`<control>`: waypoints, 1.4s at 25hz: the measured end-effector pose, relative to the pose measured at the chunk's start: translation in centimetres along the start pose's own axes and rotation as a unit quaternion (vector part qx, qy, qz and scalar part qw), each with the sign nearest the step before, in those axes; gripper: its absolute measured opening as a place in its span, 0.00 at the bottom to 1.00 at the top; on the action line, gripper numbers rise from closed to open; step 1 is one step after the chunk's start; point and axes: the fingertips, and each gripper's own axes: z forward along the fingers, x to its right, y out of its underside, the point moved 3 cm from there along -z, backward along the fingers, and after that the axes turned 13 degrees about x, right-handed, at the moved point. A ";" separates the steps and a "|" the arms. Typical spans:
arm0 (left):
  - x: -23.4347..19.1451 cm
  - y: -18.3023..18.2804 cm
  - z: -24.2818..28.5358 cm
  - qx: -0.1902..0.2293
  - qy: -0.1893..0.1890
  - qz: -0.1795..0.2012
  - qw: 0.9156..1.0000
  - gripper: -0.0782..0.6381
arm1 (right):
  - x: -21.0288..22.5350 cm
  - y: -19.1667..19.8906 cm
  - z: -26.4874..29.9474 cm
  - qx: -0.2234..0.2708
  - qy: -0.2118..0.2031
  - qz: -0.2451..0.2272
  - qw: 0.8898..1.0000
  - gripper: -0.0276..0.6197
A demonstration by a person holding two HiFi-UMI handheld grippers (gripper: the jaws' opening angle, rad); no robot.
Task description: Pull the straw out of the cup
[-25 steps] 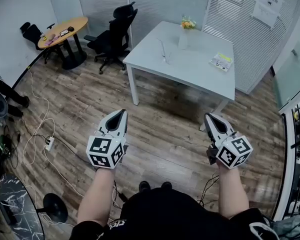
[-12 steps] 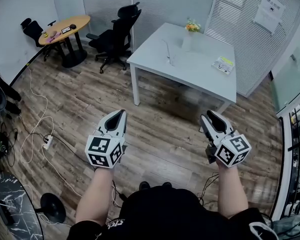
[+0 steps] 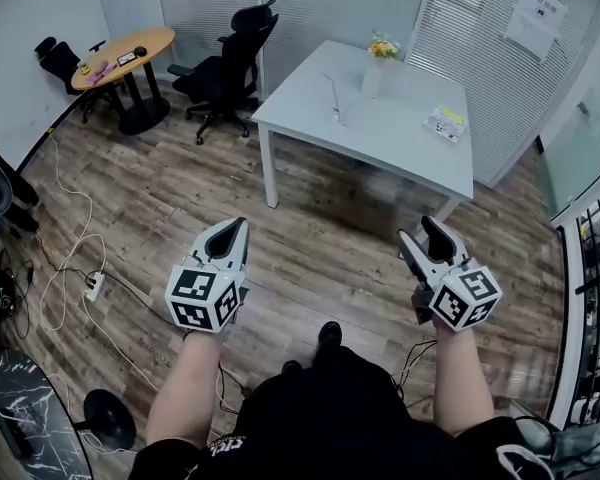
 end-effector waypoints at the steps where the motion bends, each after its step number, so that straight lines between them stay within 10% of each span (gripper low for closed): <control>1: -0.2 0.1 0.4 -0.002 0.000 0.001 1.000 0.12 | 0.3 0.1 0.3 0.000 0.001 0.000 1.000 0.45; 35: -1.6 5.7 33.1 -0.063 0.027 0.016 0.998 0.12 | 25.6 6.3 20.5 -0.038 -0.016 0.061 0.997 0.48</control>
